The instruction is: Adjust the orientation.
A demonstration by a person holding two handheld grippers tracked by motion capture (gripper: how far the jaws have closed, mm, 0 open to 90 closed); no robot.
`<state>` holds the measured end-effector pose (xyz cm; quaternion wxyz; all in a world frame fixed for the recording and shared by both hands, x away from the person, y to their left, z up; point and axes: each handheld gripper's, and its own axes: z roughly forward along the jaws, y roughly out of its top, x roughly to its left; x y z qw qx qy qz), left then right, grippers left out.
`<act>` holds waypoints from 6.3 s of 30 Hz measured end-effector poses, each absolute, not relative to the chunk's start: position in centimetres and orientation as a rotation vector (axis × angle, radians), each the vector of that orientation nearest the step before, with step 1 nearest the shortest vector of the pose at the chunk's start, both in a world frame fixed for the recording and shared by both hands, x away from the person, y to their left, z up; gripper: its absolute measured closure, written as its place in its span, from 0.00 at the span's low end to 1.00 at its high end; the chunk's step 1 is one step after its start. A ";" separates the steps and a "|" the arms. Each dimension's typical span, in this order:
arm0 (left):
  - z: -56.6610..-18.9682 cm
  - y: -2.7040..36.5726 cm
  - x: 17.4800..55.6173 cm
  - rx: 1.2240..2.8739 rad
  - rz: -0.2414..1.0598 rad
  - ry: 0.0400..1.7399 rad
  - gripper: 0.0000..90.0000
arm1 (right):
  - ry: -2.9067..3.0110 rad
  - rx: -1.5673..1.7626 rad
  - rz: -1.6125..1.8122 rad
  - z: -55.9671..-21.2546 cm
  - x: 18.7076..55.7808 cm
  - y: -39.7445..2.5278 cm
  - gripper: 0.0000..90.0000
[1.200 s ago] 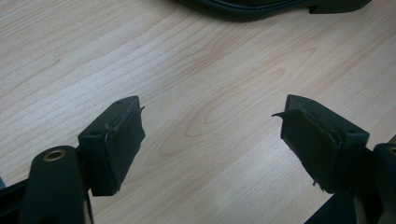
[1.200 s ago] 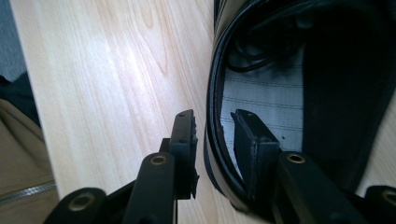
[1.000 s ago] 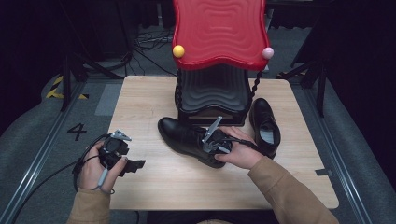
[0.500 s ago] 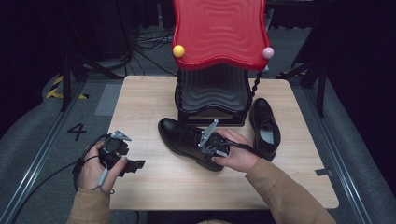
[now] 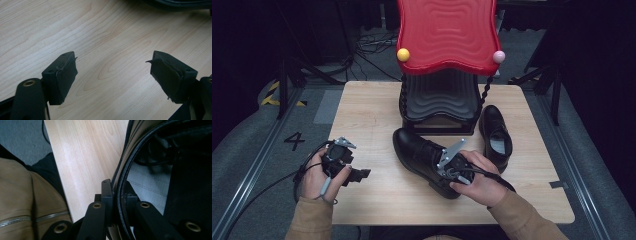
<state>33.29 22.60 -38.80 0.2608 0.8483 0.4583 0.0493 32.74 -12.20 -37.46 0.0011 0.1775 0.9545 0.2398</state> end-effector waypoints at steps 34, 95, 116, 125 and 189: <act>-39.0 22.0 34.1 2.311 0.126 1.220 0.24 | 2.940 0.866 0.645 -41.0 29.3 -13.2 0.85; -40.1 23.2 32.3 2.313 0.129 1.298 0.24 | 2.446 1.413 0.766 -40.8 40.5 -27.3 0.67; -40.0 23.3 32.3 2.302 0.131 1.300 0.24 | 2.564 1.398 0.742 -41.8 40.9 -26.8 0.91; -39.8 22.7 33.4 2.312 0.127 1.262 0.24 | 2.612 1.305 0.759 -39.2 38.5 -27.1 0.89; -39.7 19.7 36.9 2.357 0.083 1.143 0.24 | 2.970 0.729 0.617 -39.8 31.2 -21.2 0.84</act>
